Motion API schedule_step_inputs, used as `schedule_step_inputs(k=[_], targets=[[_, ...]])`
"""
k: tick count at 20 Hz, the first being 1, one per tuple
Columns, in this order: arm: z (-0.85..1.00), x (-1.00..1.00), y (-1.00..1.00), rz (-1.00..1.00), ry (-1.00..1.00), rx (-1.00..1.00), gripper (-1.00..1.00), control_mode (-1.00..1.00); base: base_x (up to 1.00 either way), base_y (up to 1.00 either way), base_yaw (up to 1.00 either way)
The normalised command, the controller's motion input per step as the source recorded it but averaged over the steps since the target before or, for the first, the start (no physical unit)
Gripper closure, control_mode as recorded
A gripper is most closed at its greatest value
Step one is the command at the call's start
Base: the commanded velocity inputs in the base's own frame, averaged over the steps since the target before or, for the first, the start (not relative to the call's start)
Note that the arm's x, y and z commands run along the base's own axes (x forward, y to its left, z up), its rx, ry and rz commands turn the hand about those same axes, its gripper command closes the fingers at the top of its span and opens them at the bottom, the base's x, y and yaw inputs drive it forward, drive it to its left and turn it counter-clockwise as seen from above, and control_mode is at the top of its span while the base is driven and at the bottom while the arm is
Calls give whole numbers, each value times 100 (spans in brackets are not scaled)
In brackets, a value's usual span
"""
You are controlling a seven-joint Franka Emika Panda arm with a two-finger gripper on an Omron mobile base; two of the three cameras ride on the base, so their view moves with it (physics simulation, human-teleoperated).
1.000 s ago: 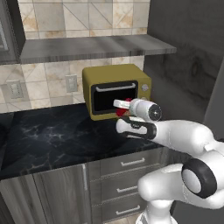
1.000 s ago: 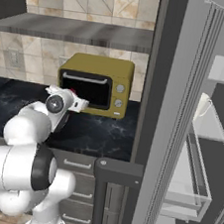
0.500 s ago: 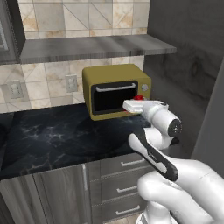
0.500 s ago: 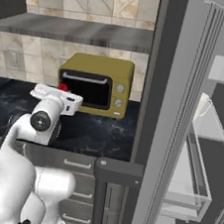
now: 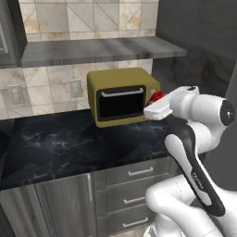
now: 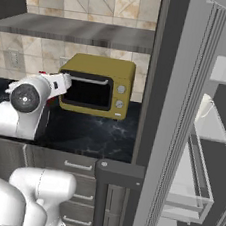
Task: Place the ketchup and condiment bottle from the counter to the top shelf of the fridge. If the existing items in the fridge are on the top shelf, move them to other shelves.
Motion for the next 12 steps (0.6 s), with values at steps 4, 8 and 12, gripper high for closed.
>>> schedule_step_inputs(k=[4, 8, 12], targets=[[15, -100, -21, 13, 3, -26, 100, -100, 0, 0, 0], [11, -72, -9, -1, 3, -19, 100, -100, 0, 0, 0], [13, -29, 0, -9, 13, -10, 100, -100, 0, 0, 0]])
